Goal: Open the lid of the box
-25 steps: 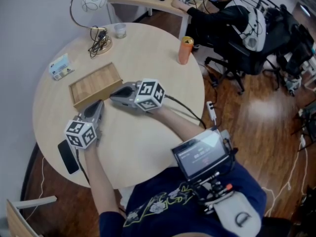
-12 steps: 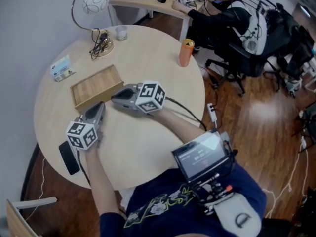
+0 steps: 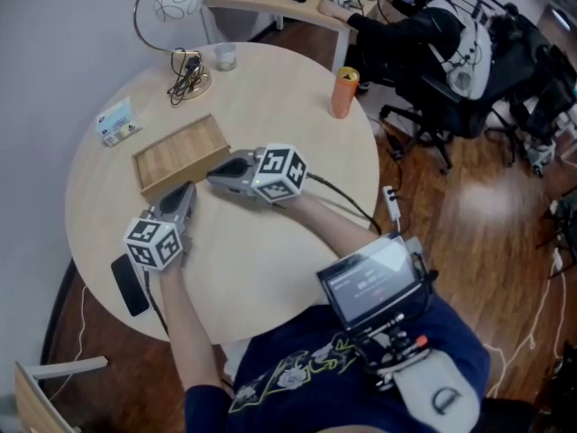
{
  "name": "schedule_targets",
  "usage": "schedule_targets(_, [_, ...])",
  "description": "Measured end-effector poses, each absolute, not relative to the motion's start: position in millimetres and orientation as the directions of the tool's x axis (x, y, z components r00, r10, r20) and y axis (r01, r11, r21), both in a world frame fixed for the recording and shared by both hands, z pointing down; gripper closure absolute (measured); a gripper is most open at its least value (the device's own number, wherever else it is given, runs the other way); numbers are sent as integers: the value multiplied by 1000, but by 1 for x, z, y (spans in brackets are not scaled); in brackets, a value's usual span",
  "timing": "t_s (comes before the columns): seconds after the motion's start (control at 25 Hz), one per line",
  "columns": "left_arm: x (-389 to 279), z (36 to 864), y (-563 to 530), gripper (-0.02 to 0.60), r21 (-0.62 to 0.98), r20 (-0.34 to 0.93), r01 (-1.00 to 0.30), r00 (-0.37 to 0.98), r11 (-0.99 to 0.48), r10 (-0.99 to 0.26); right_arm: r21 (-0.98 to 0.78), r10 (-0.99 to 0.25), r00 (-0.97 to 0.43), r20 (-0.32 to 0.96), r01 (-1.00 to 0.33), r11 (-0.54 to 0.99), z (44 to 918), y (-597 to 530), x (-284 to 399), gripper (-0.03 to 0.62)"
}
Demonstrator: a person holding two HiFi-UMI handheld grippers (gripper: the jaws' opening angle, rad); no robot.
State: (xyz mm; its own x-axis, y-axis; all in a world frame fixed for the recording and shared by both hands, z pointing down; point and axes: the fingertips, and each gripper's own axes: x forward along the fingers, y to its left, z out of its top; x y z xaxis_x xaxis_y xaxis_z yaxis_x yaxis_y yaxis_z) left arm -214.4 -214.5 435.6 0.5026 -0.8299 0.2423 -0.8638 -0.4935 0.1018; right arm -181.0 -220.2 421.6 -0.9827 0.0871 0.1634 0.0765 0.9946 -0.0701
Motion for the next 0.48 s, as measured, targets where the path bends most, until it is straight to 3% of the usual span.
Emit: schedule_targets(0.48, [-215,436,-213,581,102,241,-863,504,-495,-829,-67,87,-983,162,77,995,422,-219,-182,580])
